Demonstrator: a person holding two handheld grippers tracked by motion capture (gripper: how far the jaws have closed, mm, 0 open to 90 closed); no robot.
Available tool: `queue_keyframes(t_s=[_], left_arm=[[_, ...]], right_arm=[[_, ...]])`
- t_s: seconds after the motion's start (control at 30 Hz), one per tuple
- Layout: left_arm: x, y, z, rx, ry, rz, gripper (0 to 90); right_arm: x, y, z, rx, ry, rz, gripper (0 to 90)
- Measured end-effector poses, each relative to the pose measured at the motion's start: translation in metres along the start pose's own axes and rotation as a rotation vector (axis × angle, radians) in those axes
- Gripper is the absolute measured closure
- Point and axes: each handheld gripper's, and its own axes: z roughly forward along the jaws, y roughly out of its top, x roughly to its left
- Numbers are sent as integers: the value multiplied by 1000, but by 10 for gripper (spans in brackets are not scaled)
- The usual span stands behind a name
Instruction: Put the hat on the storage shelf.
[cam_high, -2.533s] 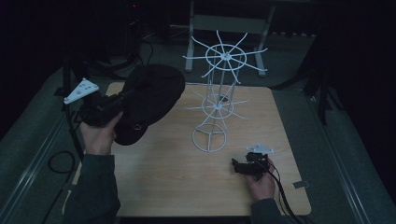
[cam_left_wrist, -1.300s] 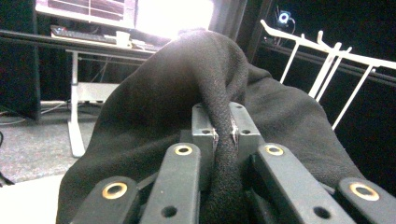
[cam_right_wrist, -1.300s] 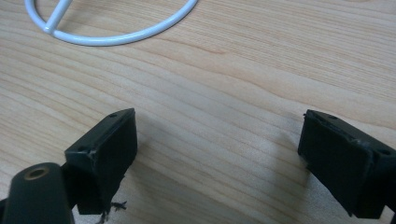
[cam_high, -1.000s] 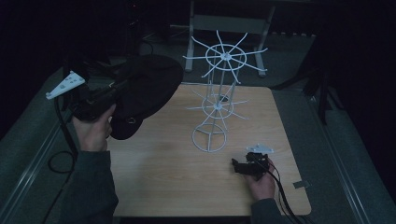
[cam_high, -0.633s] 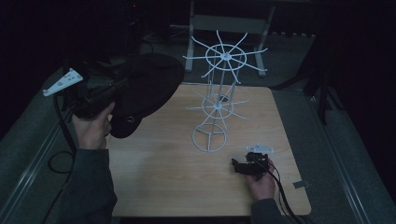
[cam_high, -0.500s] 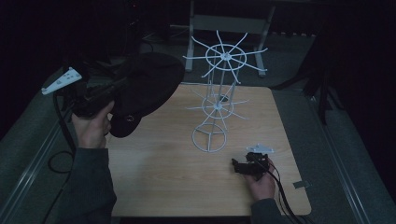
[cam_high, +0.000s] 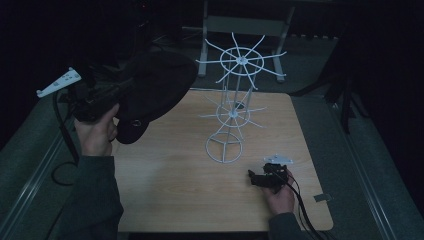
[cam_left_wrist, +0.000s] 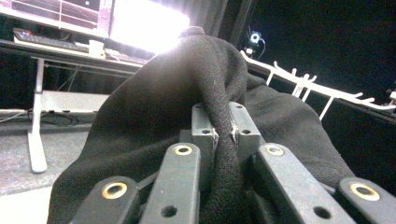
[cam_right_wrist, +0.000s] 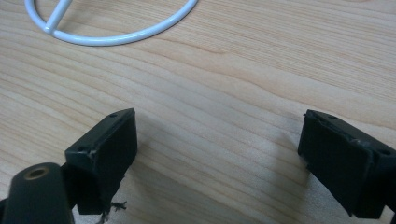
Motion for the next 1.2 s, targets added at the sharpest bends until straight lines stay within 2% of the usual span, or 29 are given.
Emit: queue_keyframes(t_s=[0.8, 1.2], left_arm=[[-3, 4, -3, -60, -32, -28, 844], [-6, 10, -3, -81, -35, -18, 843]], right_arm=[[0, 0, 0, 0, 0, 0, 115], [0, 0, 0, 0, 0, 0, 115]])
